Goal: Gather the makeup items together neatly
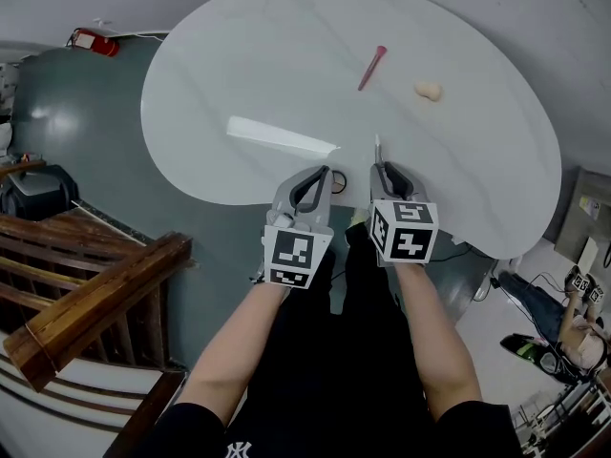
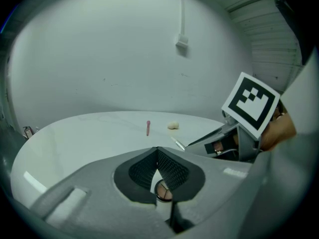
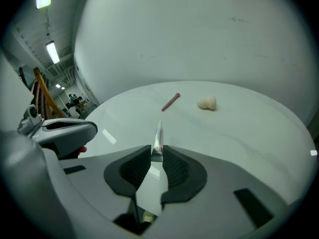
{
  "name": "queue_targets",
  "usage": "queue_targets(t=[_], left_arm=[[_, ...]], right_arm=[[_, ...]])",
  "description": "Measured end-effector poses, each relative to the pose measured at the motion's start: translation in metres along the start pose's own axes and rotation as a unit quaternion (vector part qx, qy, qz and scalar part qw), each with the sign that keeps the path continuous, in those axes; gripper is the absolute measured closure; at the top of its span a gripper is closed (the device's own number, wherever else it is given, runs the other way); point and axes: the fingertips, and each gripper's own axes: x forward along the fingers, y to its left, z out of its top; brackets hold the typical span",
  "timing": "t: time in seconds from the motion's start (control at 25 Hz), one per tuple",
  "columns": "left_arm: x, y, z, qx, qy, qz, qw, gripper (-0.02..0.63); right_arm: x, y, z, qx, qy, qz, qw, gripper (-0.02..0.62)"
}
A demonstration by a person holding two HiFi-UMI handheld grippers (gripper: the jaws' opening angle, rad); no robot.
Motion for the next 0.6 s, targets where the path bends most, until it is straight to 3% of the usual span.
queue_targets(t=[0.6], left_arm=[[-0.016,-0.008,-0.020,0.005,0.007,-0.006,0.9999,0.597]], right_arm=[[0.006,0.033,-0.059,0.021,0.024,0.022,0.999,0.512]])
